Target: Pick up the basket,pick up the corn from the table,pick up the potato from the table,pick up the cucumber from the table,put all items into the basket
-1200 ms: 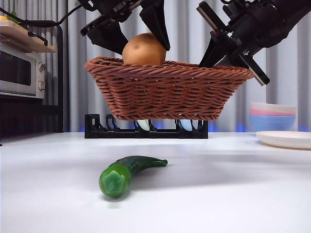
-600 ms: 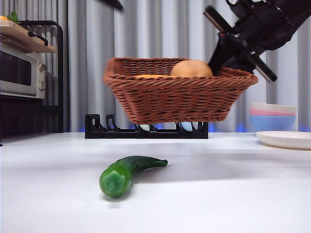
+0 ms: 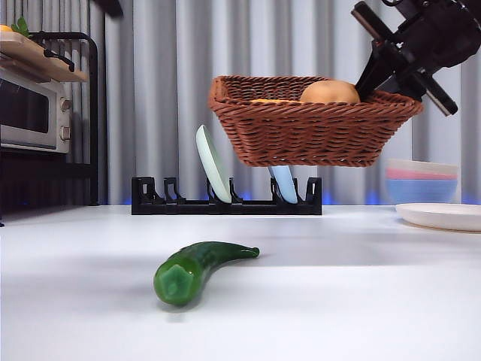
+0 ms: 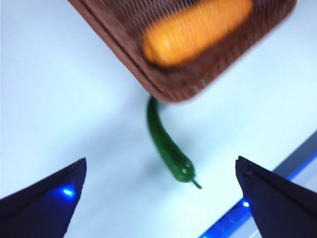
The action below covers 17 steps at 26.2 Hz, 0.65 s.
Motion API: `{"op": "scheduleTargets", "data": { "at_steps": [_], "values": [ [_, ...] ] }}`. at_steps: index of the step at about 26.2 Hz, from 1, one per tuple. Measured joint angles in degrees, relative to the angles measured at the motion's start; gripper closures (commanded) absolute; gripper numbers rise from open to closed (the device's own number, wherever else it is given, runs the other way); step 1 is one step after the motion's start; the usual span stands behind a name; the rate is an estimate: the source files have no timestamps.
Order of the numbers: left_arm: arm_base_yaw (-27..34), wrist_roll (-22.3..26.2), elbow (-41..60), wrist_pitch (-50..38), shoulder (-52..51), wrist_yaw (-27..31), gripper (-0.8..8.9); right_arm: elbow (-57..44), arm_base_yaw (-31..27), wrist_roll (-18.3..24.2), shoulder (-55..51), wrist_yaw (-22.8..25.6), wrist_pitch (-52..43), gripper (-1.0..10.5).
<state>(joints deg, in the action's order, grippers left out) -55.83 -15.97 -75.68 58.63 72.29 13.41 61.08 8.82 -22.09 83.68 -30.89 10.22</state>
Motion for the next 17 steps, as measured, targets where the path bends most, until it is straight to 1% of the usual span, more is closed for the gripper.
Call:
{"op": "scheduleTargets", "data": {
  "at_steps": [6, 10, 17],
  "values": [
    [-0.81, -4.76, 11.56, -10.27, 0.72, -0.39, 3.06, 0.39, -2.40, -0.04, 0.00, -1.31, 0.02, 9.6],
    [-0.61, -6.73, 17.29, -16.72, 3.76, -0.68, 3.06, 0.42, -2.93, -0.04, 0.00, -1.29, 0.04, 9.6],
    [1.38, -7.30, 18.38, -25.27, 11.76, -4.70, 3.15, 0.42, -2.89, -0.04, 0.00, -1.53, 0.04, 9.6]
  ]
}}
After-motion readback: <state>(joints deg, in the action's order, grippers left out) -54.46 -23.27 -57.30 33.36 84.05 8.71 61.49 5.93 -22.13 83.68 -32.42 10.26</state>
